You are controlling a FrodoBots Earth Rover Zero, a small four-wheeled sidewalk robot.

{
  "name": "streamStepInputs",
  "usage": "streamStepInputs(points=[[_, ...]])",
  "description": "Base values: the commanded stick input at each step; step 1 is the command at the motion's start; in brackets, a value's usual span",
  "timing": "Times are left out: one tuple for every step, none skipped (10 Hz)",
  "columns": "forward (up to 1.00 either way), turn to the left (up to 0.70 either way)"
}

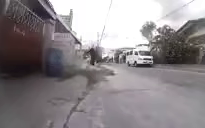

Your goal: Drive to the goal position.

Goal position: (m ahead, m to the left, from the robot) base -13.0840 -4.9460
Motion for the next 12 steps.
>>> streamStepInputs(points=[[0.0,-0.7],[0.0,-0.7],[0.0,-0.7],[0.0,-0.7],[0.0,-0.7],[0.0,-0.7],[0.0,-0.7],[0.0,-0.7],[0.0,-0.7],[0.0,-0.7],[0.0,-0.7],[0.0,-0.7]])
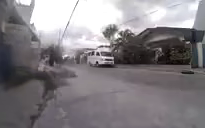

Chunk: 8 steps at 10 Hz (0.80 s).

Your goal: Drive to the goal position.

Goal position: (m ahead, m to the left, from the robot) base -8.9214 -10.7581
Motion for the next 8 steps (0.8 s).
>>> streamStepInputs(points=[[0.0,-0.7],[0.0,-0.7],[0.0,-0.7],[0.0,-0.7],[0.0,-0.7],[0.0,-0.7],[0.0,-0.7],[0.0,-0.7]])
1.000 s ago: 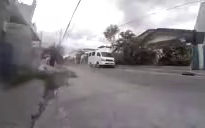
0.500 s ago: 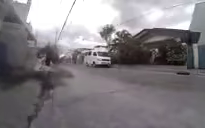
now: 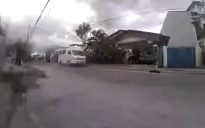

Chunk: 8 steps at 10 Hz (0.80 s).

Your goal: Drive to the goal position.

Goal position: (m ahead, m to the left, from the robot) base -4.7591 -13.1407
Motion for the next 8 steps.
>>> streamStepInputs(points=[[0.0,-0.7],[0.0,-0.7],[0.0,-0.7],[0.0,-0.7],[0.0,-0.7],[0.0,-0.7],[0.0,-0.7],[0.0,-0.7]])
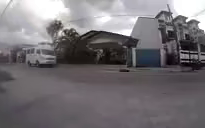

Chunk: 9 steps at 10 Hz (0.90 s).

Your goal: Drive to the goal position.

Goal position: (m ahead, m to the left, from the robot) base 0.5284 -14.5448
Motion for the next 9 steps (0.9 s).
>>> streamStepInputs(points=[[0.0,-0.7],[0.0,-0.7],[0.0,-0.62],[0.0,-0.07],[0.0,0.0],[0.0,0.0],[0.0,0.0],[0.0,0.0],[0.0,0.0]])
